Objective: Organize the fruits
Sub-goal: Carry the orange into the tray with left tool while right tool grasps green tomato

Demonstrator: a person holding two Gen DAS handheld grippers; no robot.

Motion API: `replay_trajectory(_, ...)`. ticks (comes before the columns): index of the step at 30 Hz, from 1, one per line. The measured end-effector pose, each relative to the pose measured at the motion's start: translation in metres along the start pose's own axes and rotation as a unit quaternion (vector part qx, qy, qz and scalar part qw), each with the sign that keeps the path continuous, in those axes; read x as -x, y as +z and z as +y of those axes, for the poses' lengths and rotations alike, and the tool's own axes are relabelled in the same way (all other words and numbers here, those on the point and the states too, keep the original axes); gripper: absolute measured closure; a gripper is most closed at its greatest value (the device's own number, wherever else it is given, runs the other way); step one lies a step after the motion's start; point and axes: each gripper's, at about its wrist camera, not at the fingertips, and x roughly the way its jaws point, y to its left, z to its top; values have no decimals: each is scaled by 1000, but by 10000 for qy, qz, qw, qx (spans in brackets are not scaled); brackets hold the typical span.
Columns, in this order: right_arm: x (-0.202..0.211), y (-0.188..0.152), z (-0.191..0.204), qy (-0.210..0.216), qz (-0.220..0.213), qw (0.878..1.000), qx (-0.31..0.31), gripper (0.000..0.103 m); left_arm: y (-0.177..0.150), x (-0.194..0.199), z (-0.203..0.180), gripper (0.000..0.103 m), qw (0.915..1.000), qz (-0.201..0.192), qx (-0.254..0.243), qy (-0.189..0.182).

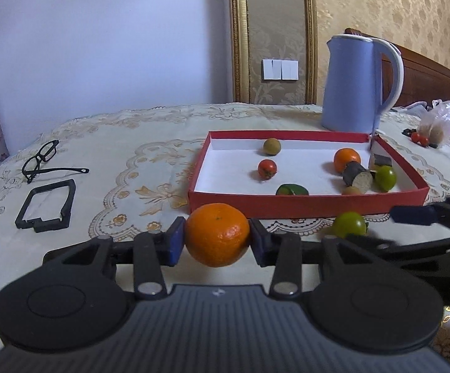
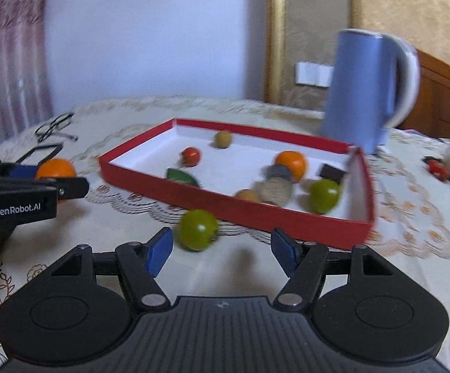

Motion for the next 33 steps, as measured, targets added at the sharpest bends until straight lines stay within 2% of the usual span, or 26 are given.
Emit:
replay_trajectory(3,-15,4,5,128,173,9998,35,34,0,-1,2,63,10000,34,-1,24)
replay_trajectory(6,-27,7,7,-13,301,9995,55,39,-1,-1,2,63,10000,30,-11,15)
replay_trajectory(8,-32,9,5,32,353,9994,12,53,-2,-1,2,63,10000,32,-26,15)
replay_trajectory(11,-33,10,4,63,369,9993,-9,68,-3,-3,0,63,10000,68,-18,-11)
replay_trajectory(16,-20,5,1,25,271,9996,-47,69,-3,-3,-3,63,9999,105,-6,-103)
replay_trajectory(20,8,-6,-6,-26,-9,10000,-94,69,-2,-2,-8,63,9997,124,-22,-212)
replay_trajectory(28,68,-23,-41,98,-502,9971,-570,69,14,-12,-45,63,9991,58,-368,-205)
replay_trajectory(33,89,-24,-55,-5,-762,9947,-696,69,27,-27,-69,63,9982,31,-595,-98)
